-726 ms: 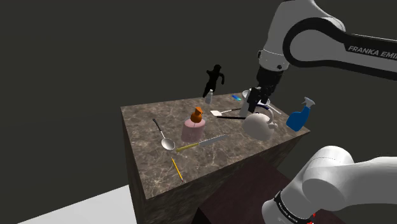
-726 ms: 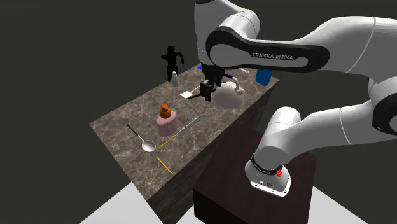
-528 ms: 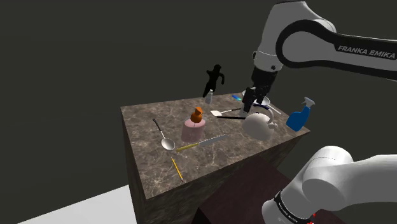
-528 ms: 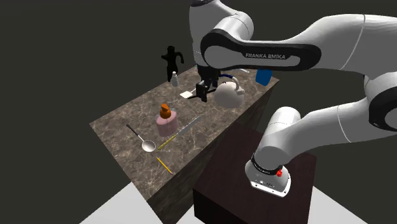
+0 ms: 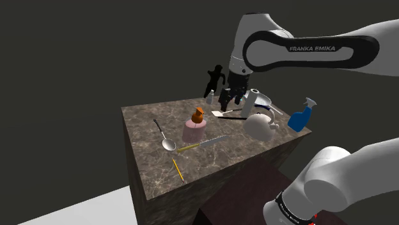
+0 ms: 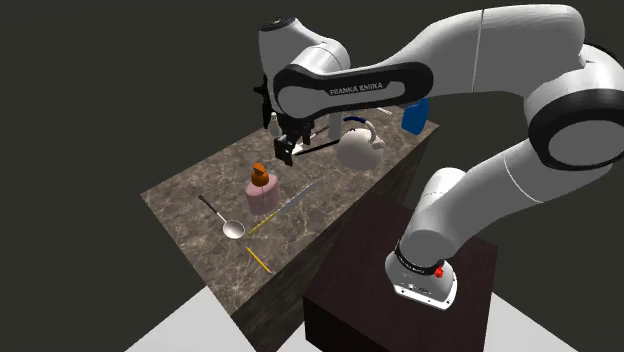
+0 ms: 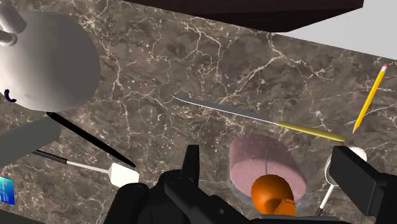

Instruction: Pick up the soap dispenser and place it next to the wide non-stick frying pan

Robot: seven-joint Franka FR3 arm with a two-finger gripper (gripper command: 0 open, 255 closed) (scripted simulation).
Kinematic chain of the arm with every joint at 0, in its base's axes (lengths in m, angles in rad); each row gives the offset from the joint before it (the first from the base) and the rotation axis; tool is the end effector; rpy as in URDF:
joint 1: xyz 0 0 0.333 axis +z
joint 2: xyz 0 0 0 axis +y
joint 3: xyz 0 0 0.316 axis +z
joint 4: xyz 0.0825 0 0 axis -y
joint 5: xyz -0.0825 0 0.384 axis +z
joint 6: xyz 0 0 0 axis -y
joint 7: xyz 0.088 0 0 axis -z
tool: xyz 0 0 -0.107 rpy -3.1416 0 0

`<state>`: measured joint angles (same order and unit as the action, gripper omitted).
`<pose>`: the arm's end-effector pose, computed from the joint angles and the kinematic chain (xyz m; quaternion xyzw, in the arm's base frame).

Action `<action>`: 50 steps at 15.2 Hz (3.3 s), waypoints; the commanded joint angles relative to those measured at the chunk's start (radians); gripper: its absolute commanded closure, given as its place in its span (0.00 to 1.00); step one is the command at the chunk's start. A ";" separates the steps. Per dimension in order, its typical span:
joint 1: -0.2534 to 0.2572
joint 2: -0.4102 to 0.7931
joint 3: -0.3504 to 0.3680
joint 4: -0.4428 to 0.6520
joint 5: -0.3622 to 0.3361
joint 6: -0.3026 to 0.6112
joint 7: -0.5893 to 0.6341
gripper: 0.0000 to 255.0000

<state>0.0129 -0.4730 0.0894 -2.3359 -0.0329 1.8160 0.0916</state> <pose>0.4020 0.0418 0.5087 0.9990 0.0043 -0.0209 0.0383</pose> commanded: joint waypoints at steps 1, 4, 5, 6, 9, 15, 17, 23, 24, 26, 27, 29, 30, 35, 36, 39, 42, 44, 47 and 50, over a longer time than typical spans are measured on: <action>0.001 0.085 0.006 0.043 0.004 0.046 0.009 0.00; 0.003 0.198 0.015 0.106 0.010 0.101 0.021 0.00; 0.003 0.235 0.018 0.130 0.011 0.117 0.026 0.00; 0.004 0.273 0.021 0.155 0.012 0.132 0.030 0.00; 0.008 0.387 0.028 0.237 0.013 0.169 0.042 0.00; 0.009 0.432 0.029 0.210 0.009 0.242 0.047 0.00; 0.009 0.441 0.029 0.192 0.007 0.269 0.048 0.00; 0.009 0.444 0.029 0.188 0.007 0.276 0.048 0.00; 0.009 0.444 0.029 0.188 0.007 0.276 0.048 0.00; 0.009 0.444 0.029 0.188 0.007 0.276 0.048 1.00; 0.009 0.444 0.029 0.188 0.007 0.276 0.048 1.00; 0.008 0.444 0.029 0.188 0.007 0.276 0.048 1.00; 0.008 0.444 0.029 0.187 0.007 0.276 0.048 1.00; 0.009 0.444 0.029 0.188 0.007 0.276 0.048 1.00; 0.008 0.439 0.029 0.195 0.008 0.263 0.047 1.00; 0.008 0.424 0.029 0.221 0.010 0.224 0.045 1.00; 0.008 0.411 0.029 0.247 0.012 0.184 0.043 1.00; 0.008 0.404 0.028 0.266 0.014 0.158 0.041 1.00; 0.008 0.394 0.028 0.296 0.015 0.118 0.040 1.00; 0.008 0.386 0.028 0.329 0.016 0.078 0.038 1.00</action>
<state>0.0201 -0.0863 0.1161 -2.0203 -0.0169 1.9075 0.1282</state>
